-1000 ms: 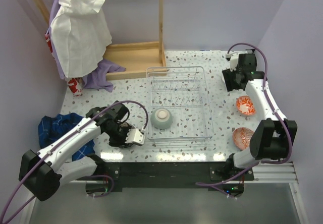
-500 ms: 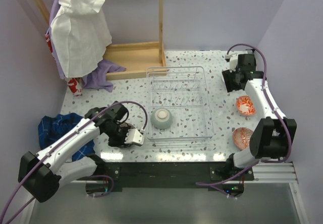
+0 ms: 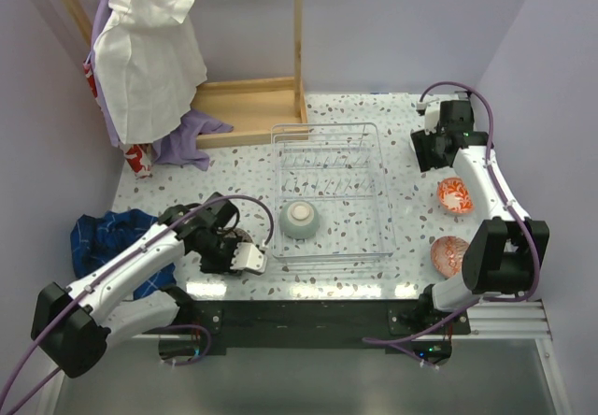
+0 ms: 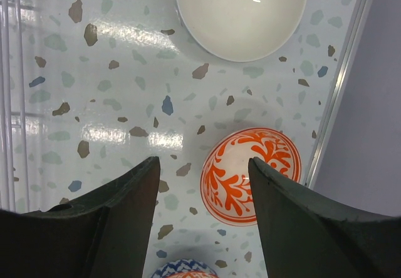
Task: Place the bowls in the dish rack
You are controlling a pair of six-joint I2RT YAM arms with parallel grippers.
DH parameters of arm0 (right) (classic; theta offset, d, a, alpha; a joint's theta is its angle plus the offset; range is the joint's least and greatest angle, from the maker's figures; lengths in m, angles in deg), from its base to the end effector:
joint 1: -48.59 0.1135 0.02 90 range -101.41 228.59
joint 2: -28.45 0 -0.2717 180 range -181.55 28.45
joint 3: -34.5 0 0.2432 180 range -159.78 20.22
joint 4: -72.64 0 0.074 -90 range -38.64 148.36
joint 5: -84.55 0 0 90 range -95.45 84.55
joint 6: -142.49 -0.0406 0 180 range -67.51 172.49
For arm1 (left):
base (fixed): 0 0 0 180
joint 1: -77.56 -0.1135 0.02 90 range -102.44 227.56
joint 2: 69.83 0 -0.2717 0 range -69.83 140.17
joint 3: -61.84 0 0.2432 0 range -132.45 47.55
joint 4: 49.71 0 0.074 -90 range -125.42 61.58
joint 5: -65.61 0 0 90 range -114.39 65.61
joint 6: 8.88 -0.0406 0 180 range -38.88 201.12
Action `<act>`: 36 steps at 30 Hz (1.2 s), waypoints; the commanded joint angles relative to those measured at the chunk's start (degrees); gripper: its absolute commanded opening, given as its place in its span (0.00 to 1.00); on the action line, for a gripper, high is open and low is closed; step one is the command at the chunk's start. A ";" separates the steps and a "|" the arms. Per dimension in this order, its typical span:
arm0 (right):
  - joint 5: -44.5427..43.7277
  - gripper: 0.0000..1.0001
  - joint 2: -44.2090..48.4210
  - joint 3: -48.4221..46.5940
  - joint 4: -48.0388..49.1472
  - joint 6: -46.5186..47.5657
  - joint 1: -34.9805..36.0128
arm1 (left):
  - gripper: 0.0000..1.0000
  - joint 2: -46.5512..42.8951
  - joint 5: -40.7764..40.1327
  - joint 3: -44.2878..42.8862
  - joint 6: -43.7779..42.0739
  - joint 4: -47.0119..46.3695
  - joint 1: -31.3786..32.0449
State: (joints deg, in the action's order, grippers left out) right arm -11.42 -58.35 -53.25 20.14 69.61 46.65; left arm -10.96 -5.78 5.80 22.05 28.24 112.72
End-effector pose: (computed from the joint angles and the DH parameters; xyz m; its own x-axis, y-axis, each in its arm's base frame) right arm 0.3188 -0.0150 0.2992 -0.7770 -0.2666 -0.5703 -0.1365 0.9557 -0.2609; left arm 0.1074 -0.0915 0.2230 0.0892 0.9315 -0.3526 0.9942 -0.1045 -0.0245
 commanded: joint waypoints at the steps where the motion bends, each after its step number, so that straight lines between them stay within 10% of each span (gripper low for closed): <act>1: 0.79 0.63 2.69 0.70 0.16 -0.60 0.18 | 0.42 -2.27 -0.77 -0.08 1.50 -2.57 1.32; 15: 1.23 0.61 2.60 0.08 0.07 -0.95 0.26 | 0.31 -1.21 -1.12 1.24 4.66 -3.63 3.43; 22: 2.11 0.54 3.57 0.17 -0.81 -0.95 0.26 | 0.01 -2.36 0.02 -1.04 5.80 -0.73 3.43; 36: 3.17 0.50 3.92 -2.20 -2.92 -0.95 1.05 | 0.00 -4.12 -0.33 -8.51 8.44 1.82 3.43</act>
State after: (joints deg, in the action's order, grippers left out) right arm -9.11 -56.50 -52.53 18.31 69.02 46.92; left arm -14.24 -6.63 1.86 29.53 30.44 115.95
